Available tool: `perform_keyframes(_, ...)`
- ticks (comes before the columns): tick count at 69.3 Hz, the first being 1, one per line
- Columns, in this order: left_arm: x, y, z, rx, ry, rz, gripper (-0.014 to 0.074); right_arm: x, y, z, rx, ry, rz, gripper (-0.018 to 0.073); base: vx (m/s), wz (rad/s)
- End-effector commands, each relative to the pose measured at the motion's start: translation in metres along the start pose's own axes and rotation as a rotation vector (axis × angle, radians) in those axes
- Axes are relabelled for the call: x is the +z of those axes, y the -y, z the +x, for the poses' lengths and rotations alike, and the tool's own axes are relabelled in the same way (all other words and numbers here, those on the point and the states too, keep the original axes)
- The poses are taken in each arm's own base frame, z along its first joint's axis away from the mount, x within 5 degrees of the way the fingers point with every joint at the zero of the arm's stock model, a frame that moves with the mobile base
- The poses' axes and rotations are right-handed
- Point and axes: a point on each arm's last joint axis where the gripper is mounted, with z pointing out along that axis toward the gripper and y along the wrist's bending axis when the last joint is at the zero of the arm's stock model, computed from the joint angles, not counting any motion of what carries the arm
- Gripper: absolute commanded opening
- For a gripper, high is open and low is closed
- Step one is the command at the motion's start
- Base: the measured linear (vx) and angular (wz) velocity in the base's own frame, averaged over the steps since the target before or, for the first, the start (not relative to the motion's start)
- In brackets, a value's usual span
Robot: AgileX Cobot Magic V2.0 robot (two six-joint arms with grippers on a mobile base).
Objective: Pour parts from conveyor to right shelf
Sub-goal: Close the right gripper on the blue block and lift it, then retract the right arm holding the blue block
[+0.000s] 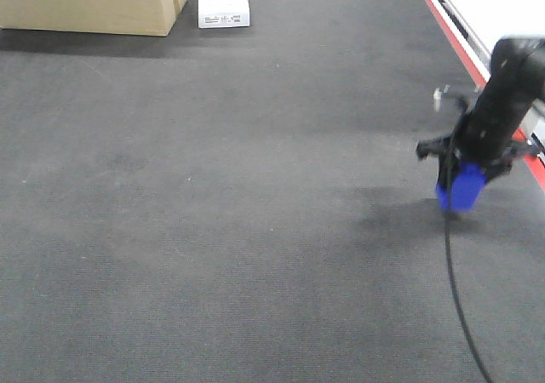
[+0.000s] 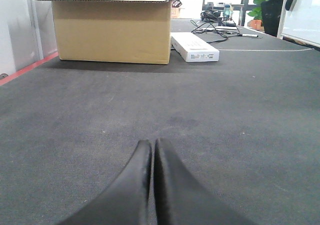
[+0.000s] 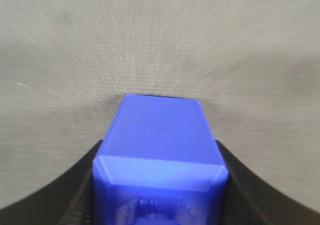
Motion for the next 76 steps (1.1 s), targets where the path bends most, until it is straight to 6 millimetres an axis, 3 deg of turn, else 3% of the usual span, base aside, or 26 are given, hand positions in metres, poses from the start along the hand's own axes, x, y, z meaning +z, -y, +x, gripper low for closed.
perform_keyframes(1, -0.003, 0.001, -0.015, -0.016, 0.111, 0.010, -0.0006, -0.082, 0.000, 0.001, 0.000, 0.248, 0.029, -0.0006, 0.00, 0.00)
perform_keyframes(15, -0.003, 0.001, -0.015, -0.016, 0.111, 0.010, -0.0006, -0.159, -0.004, 0.032, -0.009, 0.506, 0.034, -0.0005, 0.00, 0.00)
perform_keyframes(32, -0.003, 0.001, -0.015, -0.016, 0.111, 0.010, -0.0006, -0.204, -0.013, 0.106, -0.037, 0.772, 0.017, -0.0005, 0.00, 0.00)
perform_keyframes(42, -0.003, 0.001, -0.015, -0.016, 0.111, 0.010, -0.0006, -0.203, -0.017, 0.150, -0.080, 0.873, 0.034, -0.0005, 0.00, 0.00)
perform_keyframes(60, -0.003, 0.001, -0.015, -0.016, 0.111, 0.010, -0.0006, -0.169, -0.021, 0.220, -0.058, 0.934, 0.045, -0.0005, 0.00, 0.00)
perform_keyframes(76, -0.003, 0.001, -0.015, -0.016, 0.111, 0.010, -0.0006, -0.150, -0.024, 0.277, -0.048, 1.038, 0.057, -0.0005, 0.00, 0.00)
